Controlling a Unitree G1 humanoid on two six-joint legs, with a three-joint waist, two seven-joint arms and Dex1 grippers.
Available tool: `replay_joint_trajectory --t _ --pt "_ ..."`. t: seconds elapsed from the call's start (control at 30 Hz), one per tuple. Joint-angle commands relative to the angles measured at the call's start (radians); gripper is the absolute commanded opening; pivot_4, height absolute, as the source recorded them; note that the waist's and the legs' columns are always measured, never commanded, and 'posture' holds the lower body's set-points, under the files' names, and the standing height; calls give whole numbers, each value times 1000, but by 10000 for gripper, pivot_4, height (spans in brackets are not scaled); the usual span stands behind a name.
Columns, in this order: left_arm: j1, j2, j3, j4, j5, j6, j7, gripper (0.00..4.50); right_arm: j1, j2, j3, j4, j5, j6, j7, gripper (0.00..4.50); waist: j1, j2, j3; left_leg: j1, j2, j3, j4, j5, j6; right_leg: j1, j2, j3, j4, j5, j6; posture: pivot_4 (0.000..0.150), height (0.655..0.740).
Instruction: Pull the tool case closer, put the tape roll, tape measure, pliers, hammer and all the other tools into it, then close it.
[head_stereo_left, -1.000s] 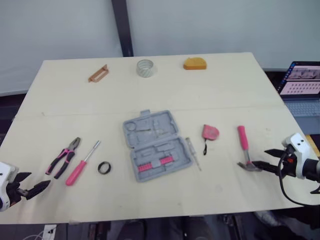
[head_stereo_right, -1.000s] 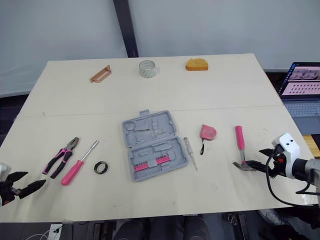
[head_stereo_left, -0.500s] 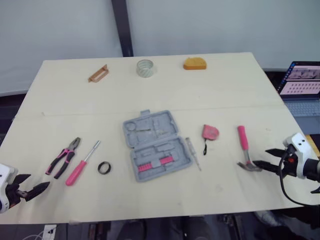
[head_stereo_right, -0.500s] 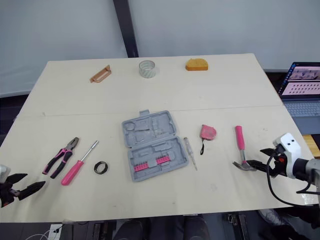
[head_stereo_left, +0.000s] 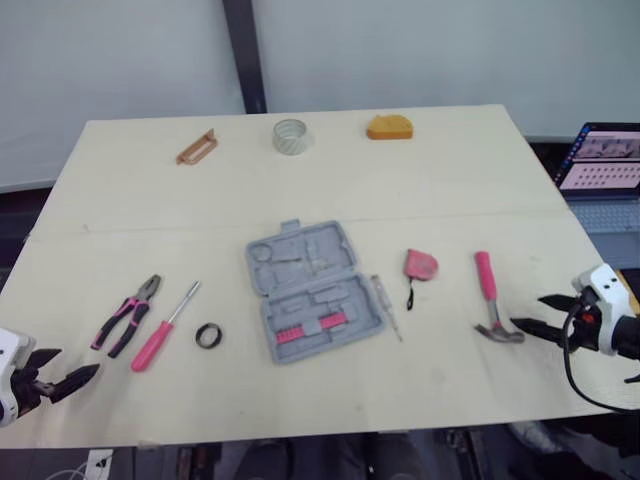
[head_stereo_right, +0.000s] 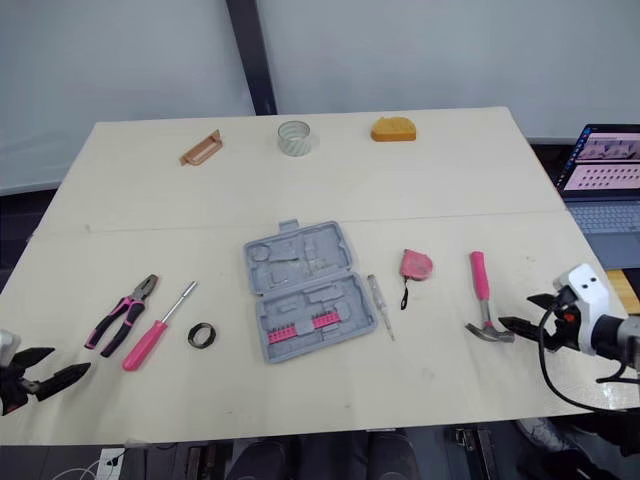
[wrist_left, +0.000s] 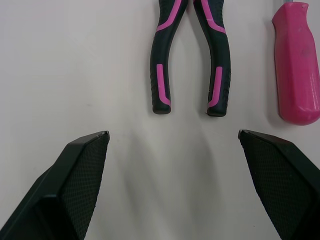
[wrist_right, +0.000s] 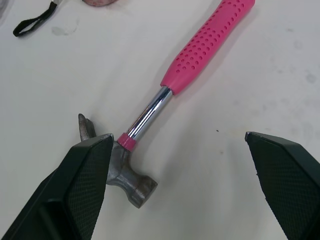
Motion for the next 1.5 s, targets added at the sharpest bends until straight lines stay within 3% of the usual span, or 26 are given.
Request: replay_joint_trajectory --t 0.03,0.3,0.47,0.5,0.57,0.63,0.73,0.8,0.9,1.0,1.03,1.07,1.5 --pt "10 14 16 -16 0 -4 2 44432 -12 -28 -25 16 -6 -28 13 45000 0 0 0 0 0 0 0 0 0 0 0 0 0 0 0 1500 7400" --pt "8 -4 26 -120 -47 61 -8 44432 -36 12 -65 -84 81 58 -1 45000 0 0 0 0 0 0 0 0 0 0 0 0 0 0 0 1500 7400" --pt "-39 -39 -20 -388 -148 234 21 44432 -61 100 13 -391 143 214 -57 45000 1 0 0 0 2 0 2 -1 -1 0 0 0 0 0 0 1500 7400" --pt "-60 -52 -50 -438 -149 257 43 42080 -84 126 43 -434 128 227 -88 45000 1 0 0 0 2 0 2 -1 -1 0 0 -1 1 0 0 1500 7400" --pt "-93 -76 -103 -508 -145 290 78 36590 -118 161 89 -479 102 245 -126 39497 2 0 0 0 1 -1 2 -1 -2 0 0 0 1 0 0 1500 7400" --pt "-130 -110 -155 -561 -137 317 119 27323 -153 195 145 -511 84 264 -147 32331 2 0 0 0 1 -1 2 -1 -1 0 0 0 1 0 0 1500 7400" --pt "-183 -164 -224 -620 -138 361 174 10934 -216 251 225 -518 41 277 -190 16205 0 0 0 0 1 -1 3 -2 -1 0 0 -1 1 0 0 1500 7400" --pt "-213 -206 -275 -646 -134 382 208 1783 -252 284 277 -509 6 270 -207 16117 0 0 0 0 1 -1 3 -2 -1 0 0 -1 1 0 0 1500 7400" --pt "-248 -268 -352 -665 -109 401 264 1783 -293 326 333 -468 -34 244 -218 16117 0 0 0 0 1 -1 4 -2 -1 0 0 -2 2 0 0 1500 7400" --pt "-273 -306 -410 -629 -57 367 303 582 -345 377 362 -385 -76 217 -251 7376 -1 0 0 0 1 -1 4 -2 -1 0 0 -2 2 0 0 1500 7400" --pt "-278 -312 -420 -621 -47 358 309 0 -353 384 370 -369 -86 208 -250 2035 -1 0 0 0 1 -1 4 -2 -1 0 0 -2 2 0 0 1500 7400" --pt "-285 -324 -429 -620 -47 359 312 0 -365 395 376 -346 -99 200 -253 360 -1 0 0 0 1 -1 4 -2 -1 0 0 -3 2 0 0 1500 7400" --pt "-339 -395 -506 -567 -16 354 330 0 -513 527 441 -129 -210 144 -282 360 -4 0 0 0 2 -1 4 -2 -1 0 0 -8 2 0 0 1500 7400"
